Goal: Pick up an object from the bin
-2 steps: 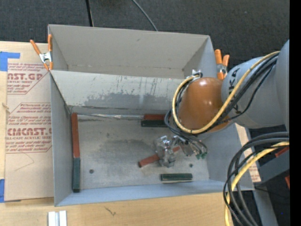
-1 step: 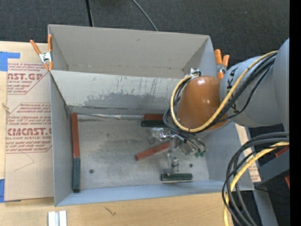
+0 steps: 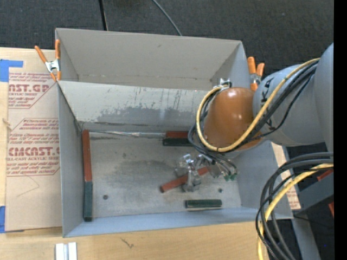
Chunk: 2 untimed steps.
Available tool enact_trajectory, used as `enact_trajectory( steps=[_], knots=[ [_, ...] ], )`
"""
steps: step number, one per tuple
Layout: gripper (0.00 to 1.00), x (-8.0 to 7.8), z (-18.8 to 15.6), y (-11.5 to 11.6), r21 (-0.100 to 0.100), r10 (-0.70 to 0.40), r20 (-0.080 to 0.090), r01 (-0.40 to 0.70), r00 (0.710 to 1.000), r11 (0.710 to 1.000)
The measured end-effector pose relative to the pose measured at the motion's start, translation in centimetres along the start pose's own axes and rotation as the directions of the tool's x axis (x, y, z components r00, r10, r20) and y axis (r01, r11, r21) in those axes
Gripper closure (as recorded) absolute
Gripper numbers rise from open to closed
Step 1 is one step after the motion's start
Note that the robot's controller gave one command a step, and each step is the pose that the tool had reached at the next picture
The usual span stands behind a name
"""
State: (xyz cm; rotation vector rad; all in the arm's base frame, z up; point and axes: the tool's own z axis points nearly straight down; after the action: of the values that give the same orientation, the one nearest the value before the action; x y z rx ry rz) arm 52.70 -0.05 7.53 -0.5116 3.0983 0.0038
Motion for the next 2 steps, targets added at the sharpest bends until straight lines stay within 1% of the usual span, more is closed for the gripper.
enact_trajectory(
  steps=[1, 2],
  knots=[
    [1.0, 0.0, 0.0, 0.0, 0.0, 0.0, 0.0, 0.0, 1.0, 1.0],
    [1.0, -0.28, -0.31, -0.3, -0.001, 0.066, -0.003, -0.066, 0.998, 0.998]
  ],
)
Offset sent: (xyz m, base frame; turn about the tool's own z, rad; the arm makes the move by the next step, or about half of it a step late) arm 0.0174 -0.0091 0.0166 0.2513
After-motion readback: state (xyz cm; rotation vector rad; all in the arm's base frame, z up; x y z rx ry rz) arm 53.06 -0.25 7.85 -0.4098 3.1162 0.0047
